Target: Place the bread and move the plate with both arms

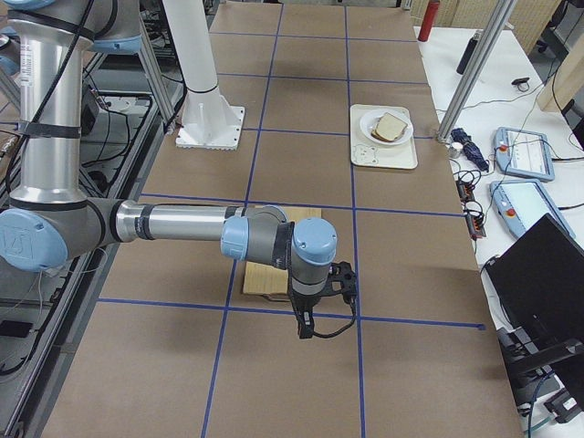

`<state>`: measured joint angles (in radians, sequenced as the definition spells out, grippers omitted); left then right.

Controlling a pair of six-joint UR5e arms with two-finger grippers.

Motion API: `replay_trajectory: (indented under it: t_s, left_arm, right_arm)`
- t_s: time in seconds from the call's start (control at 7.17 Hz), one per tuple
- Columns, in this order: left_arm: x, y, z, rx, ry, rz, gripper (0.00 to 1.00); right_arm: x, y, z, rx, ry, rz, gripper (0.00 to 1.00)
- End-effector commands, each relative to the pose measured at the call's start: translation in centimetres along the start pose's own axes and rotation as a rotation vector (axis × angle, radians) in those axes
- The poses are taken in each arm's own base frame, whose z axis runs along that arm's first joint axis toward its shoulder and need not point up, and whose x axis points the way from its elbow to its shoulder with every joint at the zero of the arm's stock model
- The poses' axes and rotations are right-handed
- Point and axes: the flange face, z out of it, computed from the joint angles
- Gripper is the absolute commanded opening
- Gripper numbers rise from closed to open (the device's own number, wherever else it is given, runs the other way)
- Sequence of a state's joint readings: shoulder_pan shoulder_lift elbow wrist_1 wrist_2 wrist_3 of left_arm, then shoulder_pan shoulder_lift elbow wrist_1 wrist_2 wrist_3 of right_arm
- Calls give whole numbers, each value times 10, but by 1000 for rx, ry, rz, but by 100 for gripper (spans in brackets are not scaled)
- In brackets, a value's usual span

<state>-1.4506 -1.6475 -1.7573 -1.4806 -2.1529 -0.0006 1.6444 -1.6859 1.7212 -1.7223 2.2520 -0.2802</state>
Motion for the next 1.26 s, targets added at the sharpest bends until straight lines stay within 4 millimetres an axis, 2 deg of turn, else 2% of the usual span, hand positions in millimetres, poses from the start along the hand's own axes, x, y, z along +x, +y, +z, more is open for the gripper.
replay_trajectory:
  t_s: [0.0,0.14,0.28,0.56,0.7,0.84,1.12]
  left_arm:
    - [-54,46,9,-27,34,-133,98]
    - [-51,51,6,-25,44,-134,99]
    - [-54,63,17,-44,59,-142,99]
    - [-52,77,23,-37,131,-139,99]
    - [-45,72,15,-20,129,-121,98]
    - [-44,71,18,-23,130,-118,98]
    - [-43,72,15,-21,130,-118,99]
  right_arm:
    - [0,0,0,1,0,0,100]
    - [0,0,0,1,0,0,100]
    - [0,0,0,0,0,1,100]
    - [-2,-2,-1,4,0,-2,100]
    - [-3,-5,-3,6,1,-6,100]
    - [-4,-6,-5,10,2,-9,100]
    - [-23,-29,-15,25,20,-61,100]
